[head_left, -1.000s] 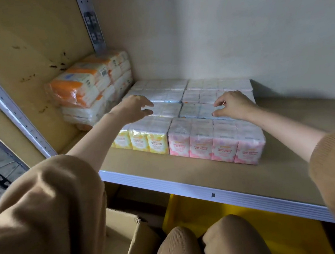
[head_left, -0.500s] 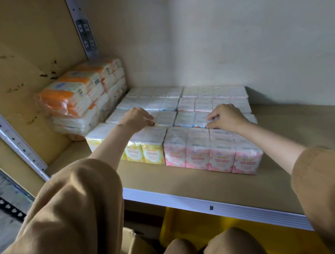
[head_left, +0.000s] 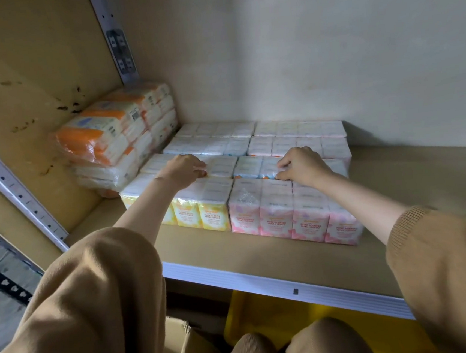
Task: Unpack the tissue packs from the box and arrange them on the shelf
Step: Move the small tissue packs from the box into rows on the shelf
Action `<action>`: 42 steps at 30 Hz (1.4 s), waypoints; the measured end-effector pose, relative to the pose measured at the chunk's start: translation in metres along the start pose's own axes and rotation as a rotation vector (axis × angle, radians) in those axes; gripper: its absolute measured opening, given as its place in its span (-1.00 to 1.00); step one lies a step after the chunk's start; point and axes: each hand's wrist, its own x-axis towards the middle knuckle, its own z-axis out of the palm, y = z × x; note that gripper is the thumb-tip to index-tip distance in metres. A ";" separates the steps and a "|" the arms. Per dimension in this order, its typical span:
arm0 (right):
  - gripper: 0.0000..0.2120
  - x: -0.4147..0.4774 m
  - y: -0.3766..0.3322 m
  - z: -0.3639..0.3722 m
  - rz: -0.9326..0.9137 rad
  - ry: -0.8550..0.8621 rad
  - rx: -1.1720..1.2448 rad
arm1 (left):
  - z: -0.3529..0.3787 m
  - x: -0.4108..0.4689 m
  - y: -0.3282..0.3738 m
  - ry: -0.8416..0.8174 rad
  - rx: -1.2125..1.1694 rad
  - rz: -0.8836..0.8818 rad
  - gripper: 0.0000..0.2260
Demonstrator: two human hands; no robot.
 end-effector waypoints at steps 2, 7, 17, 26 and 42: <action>-0.66 -0.005 -0.001 -0.002 -0.039 0.009 0.016 | -0.002 -0.009 -0.002 0.037 -0.022 0.065 -0.70; -0.80 -0.027 -0.005 -0.005 -0.174 -0.030 0.069 | -0.016 -0.039 -0.012 0.001 -0.113 0.193 -0.82; -0.83 -0.012 -0.006 -0.013 -0.177 -0.016 0.069 | -0.026 -0.028 0.003 -0.032 0.076 0.171 -0.70; -0.67 0.047 0.014 -0.015 0.001 0.070 -0.075 | -0.002 0.039 0.027 0.052 0.064 0.165 -0.72; -0.67 0.067 0.021 0.004 0.136 0.073 0.149 | 0.010 0.072 0.030 0.076 -0.210 -0.172 -0.75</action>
